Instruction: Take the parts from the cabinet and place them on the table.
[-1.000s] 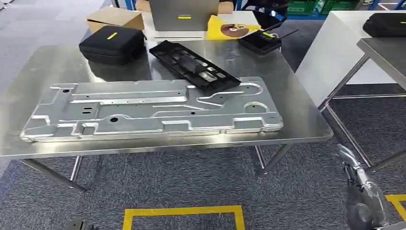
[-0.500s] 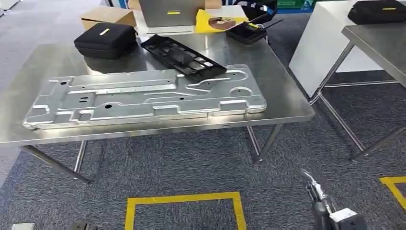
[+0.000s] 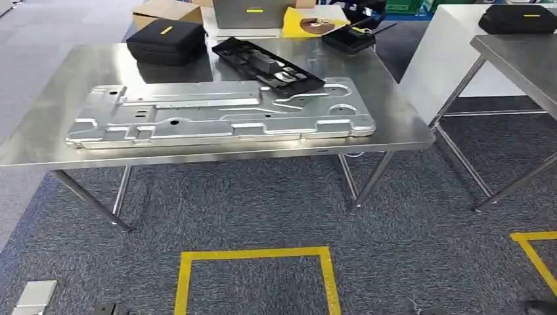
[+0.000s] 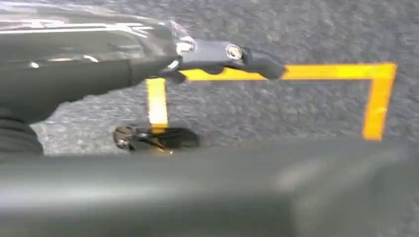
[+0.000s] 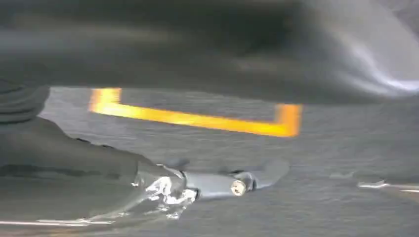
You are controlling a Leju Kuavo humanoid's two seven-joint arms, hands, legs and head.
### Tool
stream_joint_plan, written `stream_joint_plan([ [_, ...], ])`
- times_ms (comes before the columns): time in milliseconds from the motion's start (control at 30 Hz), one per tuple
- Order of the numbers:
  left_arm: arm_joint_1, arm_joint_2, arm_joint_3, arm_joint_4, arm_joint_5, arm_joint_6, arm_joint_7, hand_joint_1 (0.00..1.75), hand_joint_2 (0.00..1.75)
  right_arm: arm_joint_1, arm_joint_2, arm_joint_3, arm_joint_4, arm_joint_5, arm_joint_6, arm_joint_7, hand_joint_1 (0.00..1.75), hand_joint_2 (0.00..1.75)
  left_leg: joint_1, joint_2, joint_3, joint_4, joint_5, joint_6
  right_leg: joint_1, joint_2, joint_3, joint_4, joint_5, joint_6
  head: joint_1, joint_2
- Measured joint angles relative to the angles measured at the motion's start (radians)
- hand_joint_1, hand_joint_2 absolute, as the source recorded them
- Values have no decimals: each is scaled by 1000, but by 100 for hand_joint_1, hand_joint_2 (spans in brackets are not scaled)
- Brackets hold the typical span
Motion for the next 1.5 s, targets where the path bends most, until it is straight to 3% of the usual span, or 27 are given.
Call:
stream_joint_plan([
  [67,0,0,0,0,-1,-2,0,0,0,-32,-19,-53,97,22,-28,15,0,0,-7,4,-34,6,23,3,0,2,-16,133,-43,3,0,0],
  [133,-1,0,0,0,-4,-3,0,0,0,-59,-38,-102,192,50,-64,49,0,0,-10,6,-74,24,39,2,1,2,24,140,25,3,0,0],
  [200,-3,0,0,0,-7,-3,0,0,0,-80,-53,-137,259,71,-97,85,0,0,-12,7,-110,46,49,-1,1,3,133,4,77,-3,0,0],
  [267,-5,0,0,0,-13,-3,0,0,0,-103,-71,-168,318,89,-134,126,0,0,-17,7,-130,71,54,-6,8,4,249,-170,41,-15,1,0],
  [367,-5,0,0,0,-15,-3,0,0,0,-125,-88,-208,397,110,-189,210,0,0,-14,9,-145,72,82,-24,13,5,239,-177,38,-22,1,0],
  [400,-2,2,1,0,-16,-3,1,0,0,-129,-88,-216,421,116,-208,240,0,0,-16,4,-156,74,83,-27,2,0,223,-183,53,-36,1,0],
  [467,2,1,1,0,-20,-3,4,0,0,-141,-96,-236,458,126,-242,306,0,0,-8,-7,-172,123,-18,-47,1,-3,193,-182,75,-53,-1,0],
  [533,0,1,1,0,-21,-3,6,0,0,-148,-98,-254,490,131,-266,360,0,0,1,-6,-192,258,-128,-58,2,-6,164,-181,99,-53,-1,0],
  [567,0,1,1,0,-22,-3,6,0,0,-152,-100,-261,503,132,-273,375,0,0,4,-6,-196,320,-148,-63,2,-7,147,-179,111,-52,-1,0],
  [600,0,1,1,0,-23,-3,7,0,0,-156,-102,-267,513,132,-278,389,0,0,7,-6,-188,351,-133,-65,2,-8,129,-175,122,-51,-1,0],
  [633,0,1,1,0,-25,-3,9,0,0,-161,-102,-275,523,133,-282,409,0,0,9,-6,-167,343,-96,-66,2,-9,111,-170,132,-49,-1,0],
  [700,-2,1,1,0,-32,-3,10,0,0,-169,-102,-286,541,137,-282,450,0,0,10,-7,-73,227,-21,-63,1,-9,73,-155,149,-43,-1,0],
  [767,-7,1,1,0,-35,-3,12,0,0,-173,-101,-294,551,146,-282,487,0,0,7,-8,60,46,-32,-55,7,-8,55,-143,160,-34,-2,0],
  [800,-9,1,1,0,-36,-3,13,0,0,-175,-100,-300,559,150,-279,505,0,0,6,-9,79,0,-54,-49,6,-9,49,-140,171,-27,-2,0],
  [900,-5,1,0,0,-42,-3,16,0,0,-181,-100,-310,574,161,-272,576,0,0,5,-8,60,-6,-43,-36,6,-6,33,-142,204,-7,-1,0],
  [933,-6,1,0,0,-45,-3,17,0,0,-182,-99,-315,579,164,-269,592,0,0,10,1,46,-3,-31,-23,3,0,25,-132,172,-4,-2,0],
  [967,-6,1,0,0,-46,-3,17,0,0,-182,-99,-317,584,166,-265,601,0,0,10,0,30,-2,-21,-12,3,1,14,-97,110,-5,1,0],
  [1033,-5,1,1,0,-48,-3,17,0,0,-183,-99,-323,587,168,-264,613,0,0,5,1,1,3,0,-8,2,2,-10,31,-7,-6,1,0],
  [1067,-5,1,1,0,-48,-3,17,0,0,-185,-99,-324,589,168,-264,619,0,0,2,3,-15,6,11,-6,2,2,-18,102,-36,-5,1,0],
  [1100,-5,1,1,0,-51,-3,18,0,0,-185,-99,-325,590,169,-264,621,0,0,0,6,-35,13,21,-6,2,2,-15,152,-27,-3,1,0],
  [1167,-5,1,0,0,-50,-3,18,0,0,-185,-99,-328,592,171,-263,626,0,0,-2,7,-73,31,34,-6,3,3,37,126,47,-2,1,0],
  [1233,-5,1,1,0,-50,0,19,0,0,-187,-99,-328,592,175,-261,626,0,0,-4,6,-102,52,43,-10,6,4,153,-29,83,-13,1,0],
  [1267,-5,0,1,0,-50,0,21,0,0,-189,-99,-328,592,177,-261,625,0,0,-8,6,-111,63,44,-12,11,5,212,-110,66,-22,2,0],
  [1300,-5,1,1,0,-50,0,22,0,0,-190,-99,-328,592,178,-257,621,0,0,-10,6,-116,70,49,-18,10,4,235,-161,47,-25,1,0],
  [1367,-6,1,0,0,-50,1,24,0,0,-190,-97,-328,592,181,-248,609,0,0,-5,7,-122,69,66,-29,16,5,229,-160,52,-29,1,0],
  [1433,-4,3,1,0,-50,3,24,0,0,-192,-91,-328,597,184,-244,600,0,0,-7,-1,-143,77,61,-38,0,3,218,-187,60,-37,1,0],
  [1500,-2,2,1,0,-50,5,25,0,0,-195,-92,-328,596,186,-244,592,0,0,1,-7,-171,153,-50,-57,1,1,184,-180,81,-54,-3,0],
])
